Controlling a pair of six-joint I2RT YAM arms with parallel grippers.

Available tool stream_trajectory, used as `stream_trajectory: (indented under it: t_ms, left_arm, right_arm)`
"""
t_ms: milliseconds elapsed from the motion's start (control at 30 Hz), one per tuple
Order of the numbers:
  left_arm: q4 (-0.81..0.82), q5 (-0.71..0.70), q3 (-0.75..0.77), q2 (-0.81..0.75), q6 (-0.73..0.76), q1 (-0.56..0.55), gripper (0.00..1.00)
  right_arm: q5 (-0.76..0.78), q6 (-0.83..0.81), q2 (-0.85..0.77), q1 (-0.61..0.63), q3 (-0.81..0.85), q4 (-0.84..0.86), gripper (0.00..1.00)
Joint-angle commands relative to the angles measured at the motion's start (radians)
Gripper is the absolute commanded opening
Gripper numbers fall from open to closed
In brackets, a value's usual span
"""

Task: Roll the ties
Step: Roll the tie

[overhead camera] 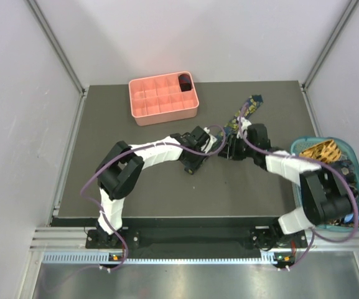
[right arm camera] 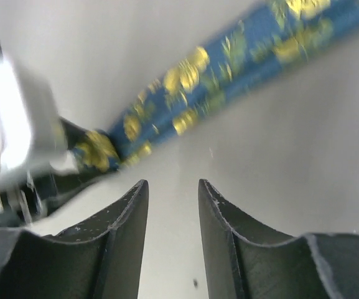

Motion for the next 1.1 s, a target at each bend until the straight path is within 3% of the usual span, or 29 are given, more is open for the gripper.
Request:
stream_trajectory:
  t_ms: [0,267,600,767,1067]
  left_arm:
    - [-0.162,0.088,0.008,0.103,-0.045,-0.006,0.15]
    - [-0.261,0.098,0.084,0.139,-0.071,-0.006,0.15]
    - [-0.379,0.117,0.182,0.188,-0.083,-0.006,0.15]
    - [-0.408,0.119,0.207,0.208,-0.083,-0.006,0.15]
    - [-0.475,0.108,0.241,0.247,-0.085,-0.008,0.15]
  right_arm:
    - [0.315,-0.047,-0.201,0.101,-0.092,0.026,0.38]
    - [0.779,-0.136,-0.413,0.503,-0.214,-0.031,0.38]
    - [1.132,-0.326,-0.314,0.957,-0.126,-0.042,0.43]
    - [1.178,-0.417,-0.140,1.032,-0.028,-0.079,0.46]
    - [1.330,-0.486,0.266,1.063,0.358,-0.378,0.47]
